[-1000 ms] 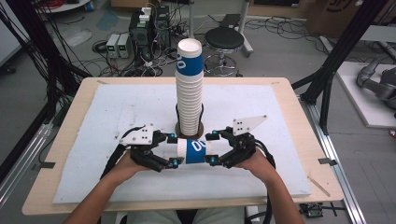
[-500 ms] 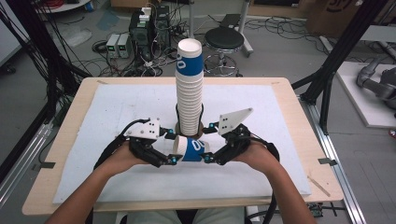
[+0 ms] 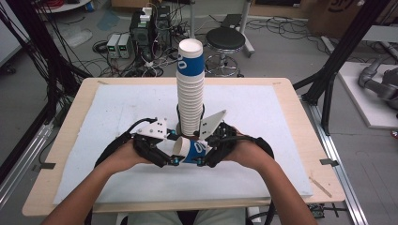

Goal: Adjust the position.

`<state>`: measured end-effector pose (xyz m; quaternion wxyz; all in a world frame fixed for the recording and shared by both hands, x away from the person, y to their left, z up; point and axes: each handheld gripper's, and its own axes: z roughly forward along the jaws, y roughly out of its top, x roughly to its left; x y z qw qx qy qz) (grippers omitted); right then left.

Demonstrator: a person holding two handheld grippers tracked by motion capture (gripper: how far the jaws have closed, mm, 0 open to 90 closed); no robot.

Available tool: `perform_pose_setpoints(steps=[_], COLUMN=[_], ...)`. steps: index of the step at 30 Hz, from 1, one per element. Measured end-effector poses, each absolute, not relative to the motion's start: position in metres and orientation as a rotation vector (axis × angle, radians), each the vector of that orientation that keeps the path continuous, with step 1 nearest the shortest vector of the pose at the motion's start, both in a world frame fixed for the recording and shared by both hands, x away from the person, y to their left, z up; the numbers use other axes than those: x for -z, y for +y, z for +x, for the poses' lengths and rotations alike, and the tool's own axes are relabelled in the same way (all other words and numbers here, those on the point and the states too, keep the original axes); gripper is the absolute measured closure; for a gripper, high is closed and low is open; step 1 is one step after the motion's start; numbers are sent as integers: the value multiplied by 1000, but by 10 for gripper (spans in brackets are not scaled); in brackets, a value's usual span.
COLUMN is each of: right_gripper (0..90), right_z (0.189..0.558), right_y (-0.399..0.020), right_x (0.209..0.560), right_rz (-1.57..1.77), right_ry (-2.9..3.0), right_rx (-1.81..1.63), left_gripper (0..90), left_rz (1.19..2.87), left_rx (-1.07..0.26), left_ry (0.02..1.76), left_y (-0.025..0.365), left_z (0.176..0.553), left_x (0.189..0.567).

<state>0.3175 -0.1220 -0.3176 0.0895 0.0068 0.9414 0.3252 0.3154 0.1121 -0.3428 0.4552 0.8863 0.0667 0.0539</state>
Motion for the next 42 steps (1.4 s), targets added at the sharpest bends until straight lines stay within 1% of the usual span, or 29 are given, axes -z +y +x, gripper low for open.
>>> perform_pose_setpoints(steps=[16,17,19,21,23,27,34,37,42], right_gripper=[211,216,266,268,297,314,299,299,298], right_z=[318,318,318,318,318,318,320,321,325], right_y=[-108,-108,-107,-106,-106,-106,-116,-127,-150], right_x=[332,333,333,335,337,339,342,345,349], right_rz=[18,11,6,-7,-8,-2,36,80,168], right_ry=[2844,2843,2850,2852,2859,2866,2867,2861,2816], right_rx=[-867,-867,-859,-855,-849,-848,-933,-1001,-1181], left_gripper=[306,306,306,306,306,304,233,185,186], left_rz=[2252,2255,2257,2258,2266,2265,2165,2059,1882], left_rx=[-140,-140,-135,-132,-127,-130,-112,-100,-105], left_ry=[158,158,162,160,155,153,191,236,291], left_y=[102,102,100,99,98,97,100,109,126], left_z=[316,316,316,316,316,316,316,316,316], left_x=[341,341,341,341,341,342,347,348,348])
